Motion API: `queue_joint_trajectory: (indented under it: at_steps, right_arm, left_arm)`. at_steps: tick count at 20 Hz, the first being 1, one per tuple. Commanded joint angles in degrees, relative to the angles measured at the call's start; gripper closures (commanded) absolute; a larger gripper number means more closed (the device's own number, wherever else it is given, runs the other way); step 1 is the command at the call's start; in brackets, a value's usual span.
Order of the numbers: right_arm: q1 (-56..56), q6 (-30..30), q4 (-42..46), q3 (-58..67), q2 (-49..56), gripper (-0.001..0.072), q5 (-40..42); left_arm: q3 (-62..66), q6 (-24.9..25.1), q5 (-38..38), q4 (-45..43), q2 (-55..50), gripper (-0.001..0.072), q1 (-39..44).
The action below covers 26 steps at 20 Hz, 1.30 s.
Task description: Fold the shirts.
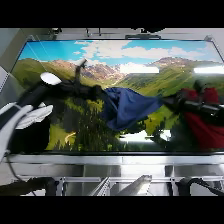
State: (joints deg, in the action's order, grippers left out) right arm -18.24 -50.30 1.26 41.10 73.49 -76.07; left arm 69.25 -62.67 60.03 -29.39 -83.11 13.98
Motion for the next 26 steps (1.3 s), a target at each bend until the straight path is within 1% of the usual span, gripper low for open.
queue_joint_trajectory:
  at_steps: [1, 2, 3, 4, 5, 7, 9, 10, 11, 12, 13, 14, 15, 16, 17, 18, 20, 22, 23, 24, 25, 26]
  right_arm:
    - [-5.7, 2.6, -21.0, 6.4, -10.2, 0.0697, -10.8]
    - [-7.2, 2.6, -27.3, 8.1, -13.8, 0.0697, -10.8]
    - [-8.8, 4.0, -34.2, 9.7, -17.7, 0.0697, -10.8]
    - [-10.3, 5.4, -39.7, 10.9, -21.0, 0.0696, -10.8]
    - [-12.1, 5.6, -43.9, 11.8, -24.5, 0.0696, -10.8]
    - [-15.3, 5.5, -46.6, 12.7, -30.4, 0.0696, -10.7]
    - [-17.0, 5.6, -45.9, 12.7, -35.4, 0.0696, -8.7]
    - [-17.0, 6.7, -45.3, 12.7, -37.3, 0.0697, -6.7]
    - [-17.0, 7.8, -43.1, 12.7, -38.6, 0.0696, -3.9]
    - [-17.0, 7.5, -37.5, 12.7, -39.6, 0.0696, 0.7]
    - [-16.6, 5.9, -29.0, 12.7, -40.0, 0.0696, 5.7]
    - [-15.4, 1.4, -17.7, 12.6, -40.0, 0.0696, 11.4]
    - [-13.3, -3.9, -7.5, 12.0, -39.5, 0.0696, 16.2]
    - [-10.3, -7.9, 0.6, 10.5, -38.4, 0.0696, 20.6]
    - [-7.4, -9.5, 5.5, 8.6, -36.7, 0.0696, 24.4]
    - [-4.2, -10.0, 8.3, 5.9, -34.4, 0.0696, 28.4]
    - [1.6, -9.9, 8.9, 0.2, -28.7, 0.0696, 36.3]
    - [6.8, -9.5, 8.8, -4.5, -19.8, 0.0695, 47.0]
    - [8.3, -9.5, 8.9, -5.4, -14.9, 0.0694, 50.8]
    - [8.5, -9.5, 8.5, -5.3, -9.5, 0.0632, 52.5]
    - [8.1, -9.5, 7.8, -4.6, -4.9, 0.0384, 52.7]
    - [7.1, -8.7, 7.8, -3.3, -1.1, 0.017, 52.0]
  left_arm:
    - [8.7, -0.4, 8.2, 0.6, 14.0, 0.0698, -8.0]
    - [11.8, -0.4, 9.6, 0.5, 18.1, 0.0698, -10.5]
    - [15.1, -0.4, 10.7, 0.5, 22.5, 0.0696, -13.3]
    - [18.2, -0.4, 11.4, 0.5, 26.5, 0.069, -16.2]
    - [21.0, -0.4, 12.0, 0.5, 29.9, 0.069, -18.8]
    - [25.9, -0.4, 13.7, 0.5, 35.6, 0.0689, -24.0]
    - [29.5, -0.3, 16.1, 0.4, 39.4, 0.0689, -29.1]
    - [30.5, 0.2, 16.4, -0.6, 40.7, 0.0689, -32.3]
    - [31.0, 0.3, 16.3, -3.0, 41.4, 0.0689, -35.3]
    - [30.6, 0.3, 16.4, -4.2, 41.6, 0.0688, -38.5]
    - [28.9, 0.8, 16.3, -3.6, 41.2, 0.0688, -41.0]
    - [26.8, 1.2, 16.4, -3.5, 40.1, 0.0688, -42.2]
    - [24.1, 1.8, 16.5, -3.4, 38.0, 0.0688, -41.6]
    - [21.2, 3.2, 16.4, -3.4, 35.1, 0.0688, -39.3]
    - [18.6, 5.1, 16.2, -3.6, 31.7, 0.0688, -36.2]
    - [16.2, 7.5, 15.6, -4.1, 27.4, 0.0689, -32.3]
    - [12.5, 10.0, 11.5, -4.1, 18.1, 0.0689, -26.0]
    - [12.3, 10.3, 5.9, -4.1, 6.1, 0.0689, -21.6]
    - [13.8, 10.4, 3.9, -4.1, -0.6, 0.0689, -20.4]
    - [16.9, 10.2, 4.2, -4.1, -7.4, 0.0689, -19.7]
    - [20.8, 8.9, 6.5, -4.0, -13.2, 0.0534, -19.8]
    - [25.4, 6.0, 10.7, -4.0, -18.5, 0.0319, -20.5]
